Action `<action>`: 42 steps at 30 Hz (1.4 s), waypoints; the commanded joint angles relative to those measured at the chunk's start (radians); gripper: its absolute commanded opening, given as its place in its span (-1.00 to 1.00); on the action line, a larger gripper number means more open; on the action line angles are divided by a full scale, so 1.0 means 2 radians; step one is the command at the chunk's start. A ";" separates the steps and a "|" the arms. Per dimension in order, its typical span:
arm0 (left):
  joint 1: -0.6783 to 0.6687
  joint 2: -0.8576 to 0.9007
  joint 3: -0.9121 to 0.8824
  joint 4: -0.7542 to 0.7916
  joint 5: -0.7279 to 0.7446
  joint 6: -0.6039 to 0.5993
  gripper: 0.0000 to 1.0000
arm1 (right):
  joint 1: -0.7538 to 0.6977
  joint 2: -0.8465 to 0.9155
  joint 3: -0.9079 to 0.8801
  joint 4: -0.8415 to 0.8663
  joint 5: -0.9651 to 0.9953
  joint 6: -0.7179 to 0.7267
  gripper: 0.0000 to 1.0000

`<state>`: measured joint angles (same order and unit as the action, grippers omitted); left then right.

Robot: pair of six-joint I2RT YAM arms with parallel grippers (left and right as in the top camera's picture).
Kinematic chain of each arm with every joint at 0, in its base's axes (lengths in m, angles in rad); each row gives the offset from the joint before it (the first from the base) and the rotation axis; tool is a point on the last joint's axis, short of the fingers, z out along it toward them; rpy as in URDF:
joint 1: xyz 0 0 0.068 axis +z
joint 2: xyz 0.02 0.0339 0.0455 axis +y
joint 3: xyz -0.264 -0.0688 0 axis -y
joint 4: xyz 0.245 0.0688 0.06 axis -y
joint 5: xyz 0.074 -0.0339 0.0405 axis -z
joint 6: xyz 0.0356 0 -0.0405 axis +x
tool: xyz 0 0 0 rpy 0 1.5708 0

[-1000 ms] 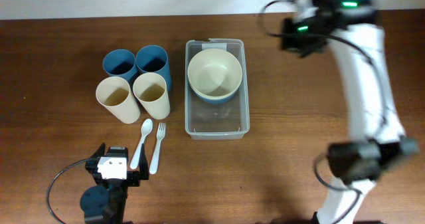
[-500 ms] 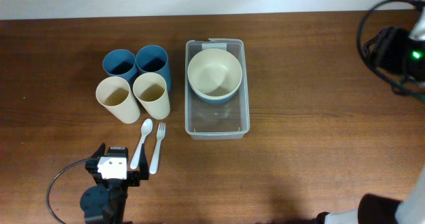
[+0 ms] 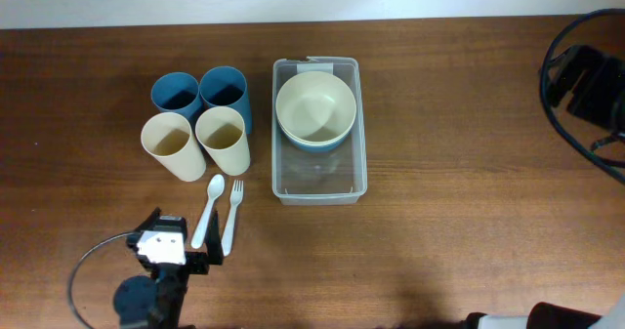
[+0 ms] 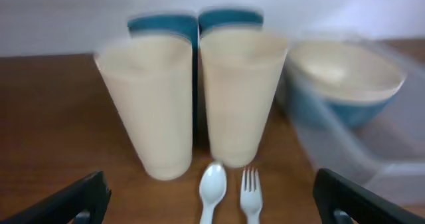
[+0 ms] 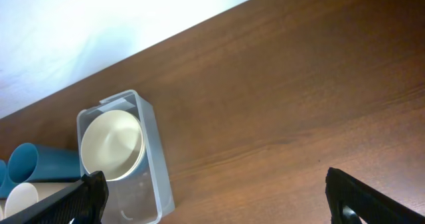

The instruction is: Pack container

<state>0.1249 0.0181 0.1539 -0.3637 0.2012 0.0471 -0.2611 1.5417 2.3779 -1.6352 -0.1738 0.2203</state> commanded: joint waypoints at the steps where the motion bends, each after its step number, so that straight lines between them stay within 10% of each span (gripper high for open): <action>1: -0.002 0.031 0.104 -0.016 -0.017 -0.031 0.99 | -0.005 0.004 0.004 0.000 0.001 -0.003 0.98; 18: -0.002 0.499 0.620 -0.349 -0.067 0.042 0.99 | -0.005 0.005 0.004 0.000 0.001 -0.003 0.98; 42: 0.059 0.691 0.702 -0.393 -0.031 -0.035 0.99 | -0.005 0.005 0.004 0.000 0.001 -0.003 0.98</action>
<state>0.1974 1.3067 1.5333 -1.1198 0.1387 0.0021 -0.2630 1.5497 2.3775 -1.6382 -0.1738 0.2211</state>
